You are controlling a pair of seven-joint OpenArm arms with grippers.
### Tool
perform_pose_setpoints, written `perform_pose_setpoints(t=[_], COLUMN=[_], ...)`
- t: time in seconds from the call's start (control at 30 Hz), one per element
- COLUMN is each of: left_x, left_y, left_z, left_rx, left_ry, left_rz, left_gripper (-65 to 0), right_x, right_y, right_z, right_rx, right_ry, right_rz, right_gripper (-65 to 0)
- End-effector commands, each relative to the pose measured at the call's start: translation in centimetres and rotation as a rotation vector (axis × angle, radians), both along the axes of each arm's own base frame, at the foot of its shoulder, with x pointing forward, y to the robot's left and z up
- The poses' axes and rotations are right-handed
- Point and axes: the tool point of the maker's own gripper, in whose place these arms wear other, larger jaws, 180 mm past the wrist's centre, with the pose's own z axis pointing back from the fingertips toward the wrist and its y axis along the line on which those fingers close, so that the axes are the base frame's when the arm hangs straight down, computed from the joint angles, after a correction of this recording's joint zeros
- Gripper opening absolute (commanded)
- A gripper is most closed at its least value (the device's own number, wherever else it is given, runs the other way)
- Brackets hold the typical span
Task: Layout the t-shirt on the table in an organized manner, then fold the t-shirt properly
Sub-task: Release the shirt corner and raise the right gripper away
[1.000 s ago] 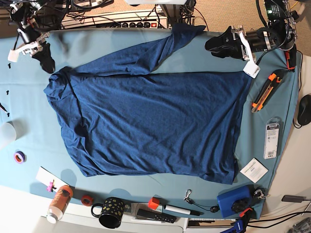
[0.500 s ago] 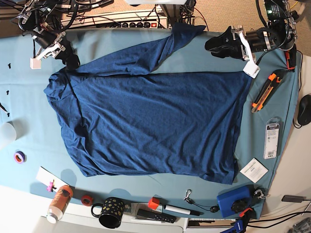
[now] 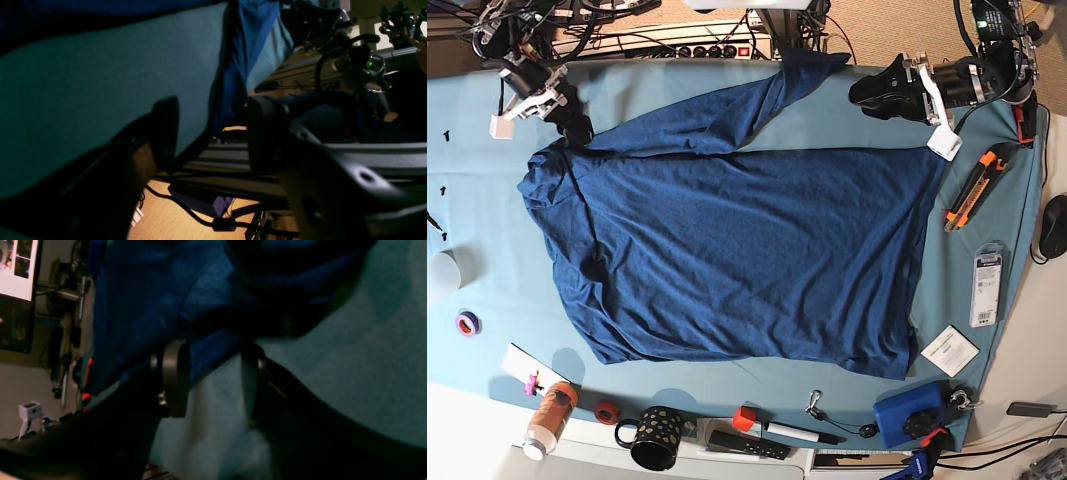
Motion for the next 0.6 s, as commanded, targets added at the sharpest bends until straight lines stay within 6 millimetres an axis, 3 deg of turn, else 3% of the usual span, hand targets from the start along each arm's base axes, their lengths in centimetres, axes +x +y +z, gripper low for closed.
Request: perform_pose_setpoints(t=[0.0,0.27,0.4,0.57], left_x=[0.6,0.6,0.7,1.0], left_y=[0.2,0.4,1.1,0.9], left_z=[0.9,0.9,1.1,1.7], left_rx=[-0.017,-0.009,0.015,0.024], left_ry=[-0.036,-0.036,-0.045,-0.073], left_rz=[0.010,0.006,-0.005,-0.017], left_gripper=[-34.4,-34.4,-34.4,-34.4], right_x=[-1.4,-1.8,0.5,2.5], right_y=[1.9,1.7,1.9,1.8], right_z=[-1.5,-2.1,1.6,7.3], right_rx=[0.065,0.048,0.066,-0.125], right_ry=[0.091,0.131,-0.049,-0.208], right_rz=[0.024,0.024,0.032,0.115], right_gripper=[-39.3,-39.3,-39.3,-39.3])
